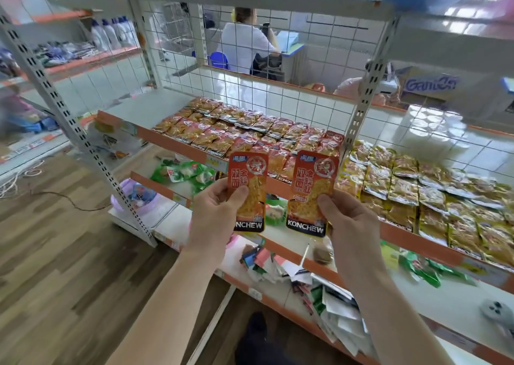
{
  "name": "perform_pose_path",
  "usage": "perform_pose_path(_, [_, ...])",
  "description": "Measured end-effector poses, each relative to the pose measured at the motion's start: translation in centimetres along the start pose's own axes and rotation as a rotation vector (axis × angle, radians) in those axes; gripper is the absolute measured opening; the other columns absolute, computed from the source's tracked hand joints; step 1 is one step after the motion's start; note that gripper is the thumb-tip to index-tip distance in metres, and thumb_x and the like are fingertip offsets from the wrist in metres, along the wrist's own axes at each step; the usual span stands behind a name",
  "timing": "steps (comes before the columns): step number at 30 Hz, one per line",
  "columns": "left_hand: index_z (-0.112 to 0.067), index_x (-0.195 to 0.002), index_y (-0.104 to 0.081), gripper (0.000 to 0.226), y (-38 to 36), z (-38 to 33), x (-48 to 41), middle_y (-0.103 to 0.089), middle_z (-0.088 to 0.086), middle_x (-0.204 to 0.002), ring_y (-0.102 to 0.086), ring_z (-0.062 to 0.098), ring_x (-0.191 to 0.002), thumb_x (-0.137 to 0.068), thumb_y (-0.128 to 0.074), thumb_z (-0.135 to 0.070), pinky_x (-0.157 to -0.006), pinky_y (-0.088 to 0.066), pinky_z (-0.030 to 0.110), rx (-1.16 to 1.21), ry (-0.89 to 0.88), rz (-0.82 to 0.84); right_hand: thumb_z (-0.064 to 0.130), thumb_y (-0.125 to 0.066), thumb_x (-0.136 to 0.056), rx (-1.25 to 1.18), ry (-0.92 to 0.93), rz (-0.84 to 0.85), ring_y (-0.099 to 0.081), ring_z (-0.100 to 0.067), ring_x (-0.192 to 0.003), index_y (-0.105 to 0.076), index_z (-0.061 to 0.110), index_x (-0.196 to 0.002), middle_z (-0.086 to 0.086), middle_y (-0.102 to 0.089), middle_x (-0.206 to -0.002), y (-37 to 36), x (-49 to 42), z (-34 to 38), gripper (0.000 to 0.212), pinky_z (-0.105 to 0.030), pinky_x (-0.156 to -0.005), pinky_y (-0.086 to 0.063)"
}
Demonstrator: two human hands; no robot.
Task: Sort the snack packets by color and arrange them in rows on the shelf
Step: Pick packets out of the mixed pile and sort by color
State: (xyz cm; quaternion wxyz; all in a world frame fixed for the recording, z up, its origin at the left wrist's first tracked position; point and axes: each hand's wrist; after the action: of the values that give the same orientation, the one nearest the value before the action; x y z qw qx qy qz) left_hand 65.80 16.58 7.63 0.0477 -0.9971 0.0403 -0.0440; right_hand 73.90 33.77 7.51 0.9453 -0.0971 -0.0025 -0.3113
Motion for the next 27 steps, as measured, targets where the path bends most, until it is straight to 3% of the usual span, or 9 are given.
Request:
perform_pose_path(2, [-0.021, -0.103, -0.073, 0.01, 0.4, 0.0, -1.9, -0.078, -0.005, -0.092, -0.075, 0.013, -0.084, -0.094, -0.069, -0.021, -0.064, -0.057, 0.021, -0.005, 0.003, -0.01, 0.012, -0.067, -0.094, -0.007, -0.027, 0.007, -0.069, -0.005, -0.074, -0.076, 0.021, -0.093, 0.007, -0.076, -0.087, -1.3, -1.5, -0.3, 0.013, -0.016, -0.062, -0.05])
perform_pose_path(6, [-0.021, -0.103, -0.073, 0.01, 1.5, -0.6, -7.2, -0.078, -0.005, -0.092, -0.075, 0.012, -0.083, -0.094, -0.07, -0.02, -0.064, -0.055, 0.019, -0.016, 0.012, -0.035, 0.01, -0.07, -0.09, -0.051, -0.085, 0.021, -0.071, -0.019, -0.091, -0.077, 0.02, -0.09, 0.0, -0.077, -0.093, -5.0, -5.8, -0.9, 0.013, -0.031, -0.083, -0.054])
perform_pose_path(9, [-0.021, -0.1, -0.073, 0.008, 2.3, -1.5, -11.3, -0.078, -0.006, -0.089, -0.075, 0.011, -0.081, -0.093, -0.07, -0.018, -0.062, -0.054, 0.017, -0.034, 0.007, -0.057, 0.009, -0.07, -0.09, -0.058, -0.098, 0.037, -0.071, -0.013, -0.084, -0.075, 0.021, -0.092, 0.006, -0.077, -0.087, -7.8, -8.9, -0.7, 0.013, -0.024, -0.075, -0.054])
perform_pose_path(13, [-0.023, -0.098, -0.073, 0.007, 3.0, -2.5, -16.9, -0.077, -0.006, -0.09, -0.073, 0.016, -0.089, -0.093, -0.071, -0.019, -0.074, -0.054, 0.025, -0.082, 0.003, -0.07, 0.013, -0.071, -0.089, -0.02, -0.106, 0.046, -0.073, -0.016, -0.09, -0.075, 0.02, -0.096, 0.001, -0.077, -0.095, -11.1, -13.5, -0.4, 0.011, -0.03, -0.084, -0.054])
perform_pose_path(18, [-0.019, -0.102, -0.071, 0.009, 3.9, -2.4, -21.5, -0.076, -0.01, -0.084, -0.071, 0.007, -0.082, -0.093, -0.071, -0.017, -0.065, -0.051, 0.013, -0.105, 0.021, -0.096, 0.014, -0.072, -0.088, 0.021, -0.117, 0.088, -0.073, -0.013, -0.091, -0.075, 0.02, -0.103, 0.006, -0.077, -0.095, -14.5, -18.1, -1.0, 0.016, -0.029, -0.083, -0.055])
perform_pose_path(22, [-0.024, -0.106, -0.071, 0.014, 5.0, -2.0, -25.0, -0.077, -0.004, -0.097, -0.074, 0.018, -0.094, -0.093, -0.071, -0.02, -0.086, -0.058, 0.037, -0.105, 0.071, -0.147, 0.016, -0.072, -0.089, 0.063, -0.128, 0.102, -0.073, -0.013, -0.091, -0.073, 0.02, -0.107, 0.005, -0.077, -0.095, -16.7, -20.7, -2.1, 0.019, -0.025, -0.079, -0.055])
perform_pose_path(25, [-0.025, -0.101, -0.072, 0.01, 5.8, -1.8, -27.1, -0.077, -0.005, -0.094, -0.073, 0.019, -0.093, -0.093, -0.071, -0.02, -0.088, -0.057, 0.039, -0.123, 0.074, -0.147, 0.015, -0.071, -0.089, 0.076, -0.149, 0.118, -0.073, -0.009, -0.087, -0.072, 0.021, -0.105, 0.008, -0.077, -0.092, -18.4, -22.1, -2.8, 0.017, -0.02, -0.074, -0.056])
perform_pose_path(27, [-0.025, -0.1, -0.072, 0.009, 6.4, -1.6, -28.5, -0.077, -0.005, -0.093, -0.074, 0.018, -0.093, -0.094, -0.07, -0.02, -0.088, -0.057, 0.04, -0.115, 0.083, -0.138, 0.015, -0.072, -0.088, 0.098, -0.16, 0.105, -0.073, -0.01, -0.087, -0.073, 0.018, -0.107, 0.008, -0.077, -0.092, -19.6, -22.9, -3.3, 0.019, -0.026, -0.08, -0.057])
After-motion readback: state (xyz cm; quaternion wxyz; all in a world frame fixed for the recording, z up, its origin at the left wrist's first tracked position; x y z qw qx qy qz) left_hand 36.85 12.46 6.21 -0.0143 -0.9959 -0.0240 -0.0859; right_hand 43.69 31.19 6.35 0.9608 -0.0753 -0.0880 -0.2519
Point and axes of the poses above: each hand's wrist, its own x-axis away from the middle knuckle, its own y-axis out of the back of the hand, z = x × y
